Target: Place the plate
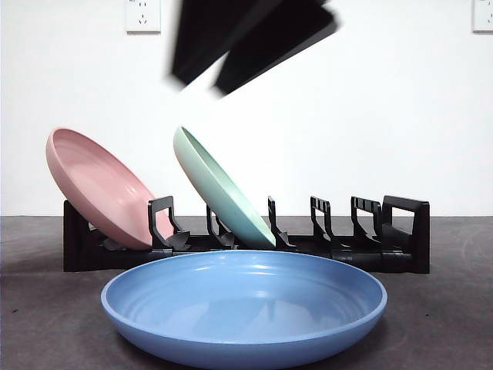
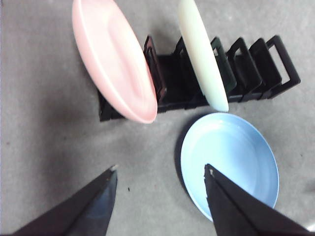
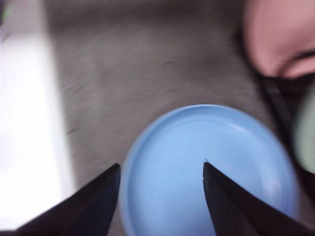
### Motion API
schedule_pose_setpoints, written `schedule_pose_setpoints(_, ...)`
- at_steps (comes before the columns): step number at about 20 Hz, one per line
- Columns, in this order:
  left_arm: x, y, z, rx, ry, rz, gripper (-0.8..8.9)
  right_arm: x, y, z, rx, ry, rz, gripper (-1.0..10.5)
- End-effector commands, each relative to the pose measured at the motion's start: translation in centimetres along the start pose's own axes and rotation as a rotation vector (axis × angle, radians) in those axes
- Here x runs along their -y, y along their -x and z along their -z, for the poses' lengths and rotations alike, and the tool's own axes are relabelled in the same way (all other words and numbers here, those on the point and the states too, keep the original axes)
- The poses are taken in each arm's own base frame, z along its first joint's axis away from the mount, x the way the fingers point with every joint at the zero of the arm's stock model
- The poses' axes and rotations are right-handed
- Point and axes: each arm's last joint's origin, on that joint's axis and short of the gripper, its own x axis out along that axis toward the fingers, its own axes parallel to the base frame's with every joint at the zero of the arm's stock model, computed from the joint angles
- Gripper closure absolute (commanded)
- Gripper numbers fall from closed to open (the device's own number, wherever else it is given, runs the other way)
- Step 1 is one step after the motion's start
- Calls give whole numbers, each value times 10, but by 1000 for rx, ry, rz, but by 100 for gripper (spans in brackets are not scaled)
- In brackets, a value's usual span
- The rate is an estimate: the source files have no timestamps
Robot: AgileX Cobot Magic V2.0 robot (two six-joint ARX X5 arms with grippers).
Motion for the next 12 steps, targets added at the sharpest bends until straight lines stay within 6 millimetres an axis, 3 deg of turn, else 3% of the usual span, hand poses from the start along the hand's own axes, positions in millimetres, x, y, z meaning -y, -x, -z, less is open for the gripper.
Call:
schedule_pose_setpoints(1,2,2,-8,43,15,10,532,23,19,-3,67,-110,69,680)
schedule_pose_setpoints(6,-1,-11,-27,121,91,25,527,80,63,15,147,-345,272,680)
schedule_pose_setpoints(12,-19,-64,-57,2,186,-91,527,101,82,35,110,-467,322,680)
